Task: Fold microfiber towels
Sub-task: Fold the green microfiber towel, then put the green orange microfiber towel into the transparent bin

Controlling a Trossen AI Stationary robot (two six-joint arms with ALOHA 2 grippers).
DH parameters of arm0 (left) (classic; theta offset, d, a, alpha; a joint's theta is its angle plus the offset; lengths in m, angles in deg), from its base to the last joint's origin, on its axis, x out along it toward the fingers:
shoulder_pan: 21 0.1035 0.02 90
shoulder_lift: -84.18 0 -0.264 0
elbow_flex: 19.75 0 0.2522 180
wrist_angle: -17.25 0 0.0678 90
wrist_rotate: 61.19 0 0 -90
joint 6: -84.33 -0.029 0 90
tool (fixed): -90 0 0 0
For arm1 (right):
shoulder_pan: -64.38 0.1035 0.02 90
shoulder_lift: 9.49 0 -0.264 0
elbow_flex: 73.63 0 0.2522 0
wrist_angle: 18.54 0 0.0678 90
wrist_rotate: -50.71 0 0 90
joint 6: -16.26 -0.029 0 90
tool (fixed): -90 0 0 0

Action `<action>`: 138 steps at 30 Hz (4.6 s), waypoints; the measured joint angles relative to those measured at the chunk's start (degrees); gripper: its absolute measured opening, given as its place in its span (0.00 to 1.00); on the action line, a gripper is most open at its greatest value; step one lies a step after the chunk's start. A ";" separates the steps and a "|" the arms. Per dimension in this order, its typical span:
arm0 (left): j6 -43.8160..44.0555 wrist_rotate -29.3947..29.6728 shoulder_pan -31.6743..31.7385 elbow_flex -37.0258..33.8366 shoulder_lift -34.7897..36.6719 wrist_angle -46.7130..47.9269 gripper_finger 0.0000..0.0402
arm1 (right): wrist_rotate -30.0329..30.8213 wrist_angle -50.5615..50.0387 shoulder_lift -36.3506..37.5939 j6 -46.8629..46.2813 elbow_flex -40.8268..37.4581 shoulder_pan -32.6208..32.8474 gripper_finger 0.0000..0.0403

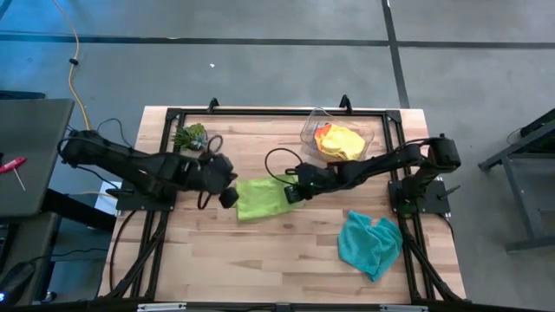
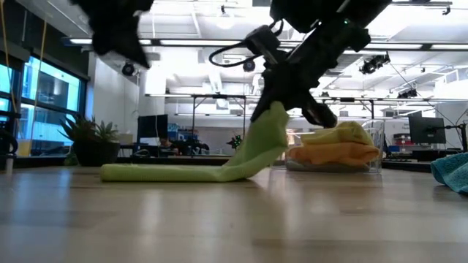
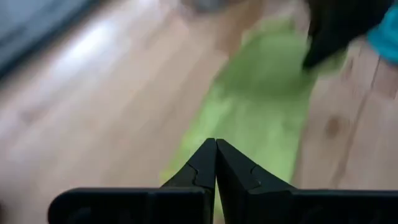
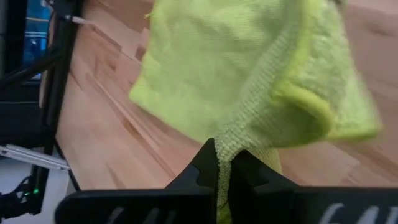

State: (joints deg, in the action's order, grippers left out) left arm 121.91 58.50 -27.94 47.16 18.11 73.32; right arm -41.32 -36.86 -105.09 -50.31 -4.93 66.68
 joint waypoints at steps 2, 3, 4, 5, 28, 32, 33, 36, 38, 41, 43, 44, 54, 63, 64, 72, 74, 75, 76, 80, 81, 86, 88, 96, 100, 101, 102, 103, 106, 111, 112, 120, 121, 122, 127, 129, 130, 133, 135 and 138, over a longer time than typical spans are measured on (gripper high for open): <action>4.14 -1.93 -1.35 -3.44 -0.04 -0.18 0.00 | 0.02 -0.06 0.03 0.01 0.02 -0.02 0.00; 6.48 -2.98 -1.99 -5.34 -0.04 -0.18 0.00 | 0.03 -0.60 0.03 0.06 0.02 -0.02 0.00; 8.76 -4.20 -2.54 -7.35 -0.04 -0.55 0.00 | -0.03 -0.91 0.03 0.10 0.01 -0.02 0.00; 10.76 -5.39 -3.04 -9.46 -0.06 -1.27 0.00 | -0.14 -0.94 0.03 0.03 0.00 -0.02 0.00; -7.95 -23.73 6.65 -23.70 -17.98 -32.09 0.00 | -2.75 0.18 0.05 1.01 0.00 0.00 0.00; -10.14 -23.38 6.75 -23.81 -18.56 -34.86 0.00 | -2.75 2.87 0.07 0.25 0.00 0.00 0.00; -10.19 -23.35 6.83 -23.81 -18.90 -35.57 0.00 | -2.75 3.91 0.07 -0.30 0.00 0.00 0.00; -9.90 -23.16 7.17 -23.81 -19.53 -37.01 0.00 | -2.80 6.56 -0.04 -0.47 0.00 0.00 0.00; -9.77 -23.05 7.29 -23.80 -19.87 -37.81 0.00 | -2.81 8.00 -0.42 -0.65 0.00 0.00 0.00; -9.45 -22.89 7.29 -23.86 -20.04 -38.91 0.00 | -3.02 9.88 -1.76 -0.93 0.00 0.00 0.00; -9.33 -22.74 7.31 -23.85 -20.08 -39.56 0.00 | -3.14 10.58 -3.16 -1.50 0.46 0.00 0.00; -9.33 -22.66 7.31 -23.87 -20.08 -39.73 0.00 | -3.16 10.74 -4.11 -1.46 1.03 0.00 0.00; -9.31 -22.55 7.31 -23.81 -20.04 -39.75 0.00 | -2.77 11.41 -13.85 1.65 12.88 -0.43 0.00; -9.31 -22.27 7.31 -23.81 -20.02 -39.78 0.00 | -2.99 10.87 -19.09 2.24 18.21 -0.42 0.01; -9.31 -22.21 7.31 -23.81 -20.02 -39.78 0.00 | -2.99 10.98 -19.15 2.17 18.23 -0.41 0.01; -9.31 -22.08 7.29 -23.81 -20.02 -39.92 0.00 | -3.09 10.47 -19.27 2.52 18.23 -0.33 0.06; -9.31 -21.97 7.29 -23.83 -20.02 -40.17 0.00 | -3.53 10.49 -19.27 2.57 18.23 -0.35 0.10; -9.31 -21.91 7.29 -23.85 -20.02 -40.35 0.00 | -3.87 10.50 -19.27 2.57 18.23 -0.35 0.13; -9.31 -21.87 7.29 -23.85 -20.04 -40.44 0.00 | -4.11 10.60 -19.27 2.57 18.23 -0.33 0.16; -10.40 -21.99 7.30 -23.85 -20.04 -40.38 0.00 | -5.25 13.09 -19.27 2.57 18.23 -0.38 0.33; -10.98 -22.24 7.32 -23.84 -19.98 -40.15 0.00 | -5.25 14.06 -19.27 2.57 18.23 -0.44 0.37; -11.67 -22.57 7.39 -23.74 -18.31 -36.26 0.00 | -7.03 16.06 -19.16 3.33 18.23 -1.29 0.54; -11.85 -22.33 7.42 -23.87 -16.86 -33.74 0.00 | -8.35 15.91 -19.16 4.18 18.24 -1.76 0.58; -11.39 -19.34 7.42 -23.98 -8.26 -20.79 0.00 | -10.80 9.74 -15.74 11.88 18.25 -4.91 0.62; -8.53 -17.71 7.08 -23.96 -1.99 -17.64 0.00 | -8.41 -3.06 -10.51 18.35 18.25 -7.05 0.62; -7.29 -17.09 6.80 -23.94 -0.57 -18.17 0.00 | -7.08 -7.18 -9.29 19.36 18.25 -7.39 0.62; -5.97 -16.06 6.38 -23.94 0.98 -18.23 0.00 | -5.87 -11.07 -8.21 20.25 18.25 -7.61 0.62; -5.01 -14.72 5.84 -23.94 2.49 -18.25 0.00 | -4.95 -14.64 -7.54 20.54 18.24 -7.74 0.62; -3.23 -11.41 4.09 -23.92 5.63 -18.87 0.00 | -4.44 -19.23 -5.97 20.15 15.41 -7.95 0.62; -3.41 -13.75 3.13 -26.90 6.74 -23.04 0.00 | -7.38 -6.29 -5.66 12.81 5.37 -7.48 0.62; -2.97 -14.58 3.13 -27.46 6.72 -22.76 0.00 | -7.65 -2.84 -5.66 10.87 3.40 -7.41 0.62; -0.11 -16.62 3.18 -31.27 4.33 -28.99 0.00 | -7.69 10.60 -6.55 0.81 -3.22 -7.46 0.62; -0.11 -16.63 3.19 -31.39 3.74 -29.72 0.00 | -7.97 10.18 -6.84 0.88 -3.00 -7.43 0.62; -0.15 -16.62 3.34 -31.45 3.16 -30.32 0.00 | -8.22 9.94 -7.45 0.86 -2.47 -7.37 0.62; -0.22 -17.52 4.36 -31.48 0.01 -31.24 0.00 | -9.42 10.13 -11.64 0.90 0.95 -7.04 0.62; -0.25 -17.79 4.37 -31.50 -1.91 -32.54 0.00 | -10.71 9.78 -13.31 0.95 2.04 -7.04 0.62; -0.49 -18.10 4.39 -31.47 -2.85 -33.02 0.00 | -11.19 9.98 -14.14 0.97 2.62 -7.04 0.62; -0.88 -19.71 4.45 -31.46 -6.29 -36.39 0.00 | -11.66 9.88 -15.35 0.93 3.62 -7.06 0.62; -0.88 -20.66 4.62 -31.52 -8.27 -38.37 0.00 | -11.95 9.81 -15.82 0.80 4.00 -7.08 0.62; -1.04 -21.54 4.72 -31.48 -11.91 -42.14 0.00 | -11.78 10.07 -15.89 0.38 4.00 -6.81 0.62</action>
State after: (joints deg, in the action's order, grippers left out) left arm 120.87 36.95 -23.23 15.68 6.21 31.18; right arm -53.11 -26.79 -120.97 -49.93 -0.93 59.88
